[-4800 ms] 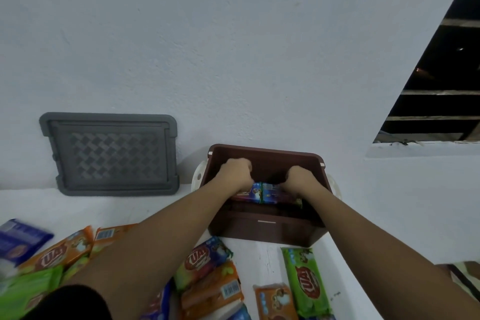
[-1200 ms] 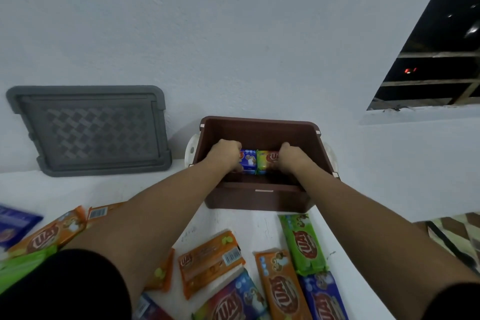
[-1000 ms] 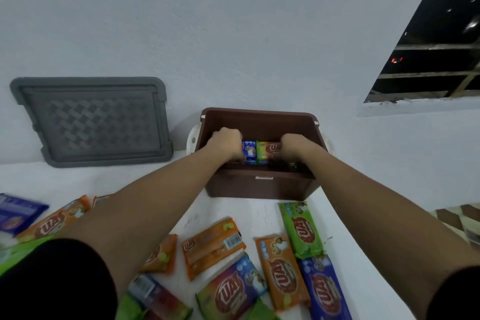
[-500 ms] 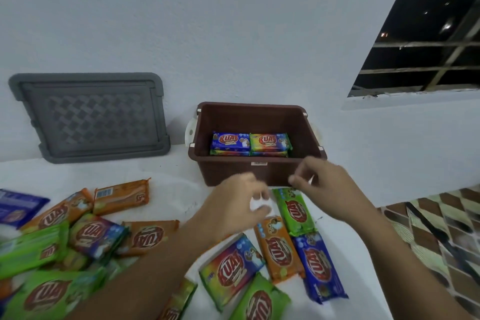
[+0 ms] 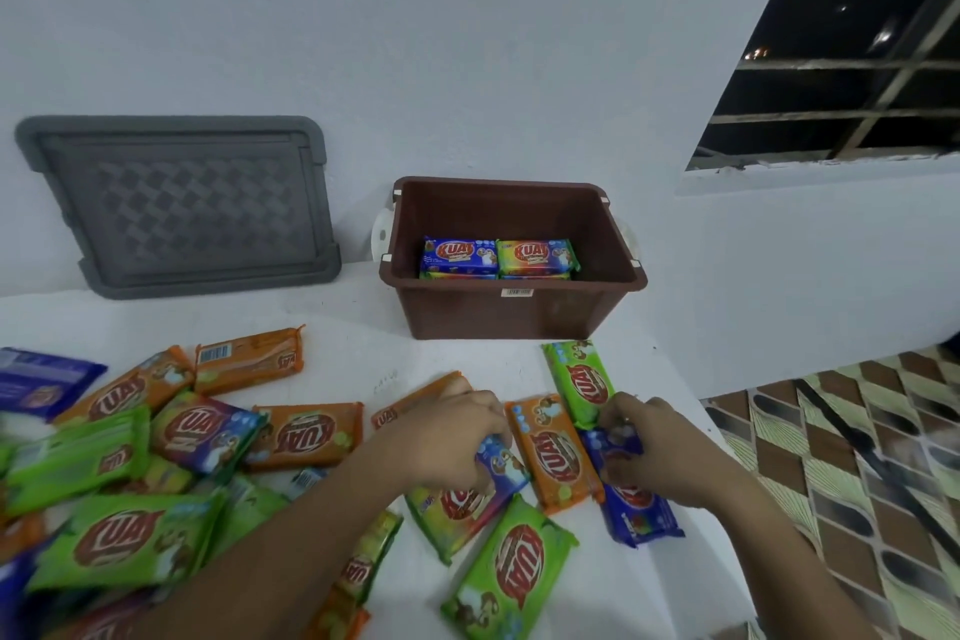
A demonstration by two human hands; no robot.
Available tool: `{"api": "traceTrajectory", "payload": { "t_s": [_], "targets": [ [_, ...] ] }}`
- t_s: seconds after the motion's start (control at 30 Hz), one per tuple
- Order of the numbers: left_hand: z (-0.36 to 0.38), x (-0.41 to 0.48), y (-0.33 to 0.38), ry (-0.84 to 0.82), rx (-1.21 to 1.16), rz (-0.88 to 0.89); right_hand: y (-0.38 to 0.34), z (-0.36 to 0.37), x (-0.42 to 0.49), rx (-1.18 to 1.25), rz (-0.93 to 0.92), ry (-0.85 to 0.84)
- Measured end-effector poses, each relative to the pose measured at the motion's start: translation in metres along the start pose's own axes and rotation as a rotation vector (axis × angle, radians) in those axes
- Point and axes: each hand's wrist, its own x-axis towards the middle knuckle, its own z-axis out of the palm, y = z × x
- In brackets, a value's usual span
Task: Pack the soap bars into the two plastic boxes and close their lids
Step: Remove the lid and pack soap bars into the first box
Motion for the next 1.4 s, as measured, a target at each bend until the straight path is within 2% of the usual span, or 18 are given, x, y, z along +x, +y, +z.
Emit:
{"api": "traceTrajectory", "payload": {
  "t_s": [0.17,0.33,0.5,0.63,0.77,0.87,0.97,1.13,1.23,1.4],
  "targets": [
    [-0.01,0.003,0.0,-0.071,-0.016,0.003,-0.001,-0.001,0.0,0.047,0.046,-0.009],
    [-0.026,-0.001,0.002,-0.116,-0.235,-0.021,0.001,-0.011,-0.002,0.1,0.028,-0.019],
    [-0.045,-0.007,0.003,-0.16,-0.208,-0.039,-0.004,-0.027,0.0,0.064,-0.039,-0.124],
    [-0.057,-0.012,0.0,-0.195,-0.186,-0.004,-0.012,-0.039,0.002,0.063,-0.074,-0.28],
    [-0.067,-0.016,-0.002,-0.173,-0.203,0.003,-0.02,-0.053,0.007,0.052,-0.112,-0.394],
    [-0.078,-0.02,-0.005,-0.095,-0.224,-0.043,-0.029,-0.073,0.008,0.171,-0.134,-0.384],
    [-0.096,-0.025,-0.011,0.032,-0.347,-0.103,-0.039,-0.099,0.01,0.364,-0.185,-0.328],
    [-0.136,-0.036,-0.019,0.386,-0.635,-0.075,-0.059,-0.139,0.028,0.642,-0.3,-0.175],
    [-0.157,-0.029,-0.024,0.608,-0.673,-0.073,-0.067,-0.153,0.053,0.755,-0.288,-0.081],
    [-0.17,0.026,-0.045,0.797,-0.866,-0.209,-0.083,-0.154,0.102,0.778,-0.198,0.133]
  ]
}}
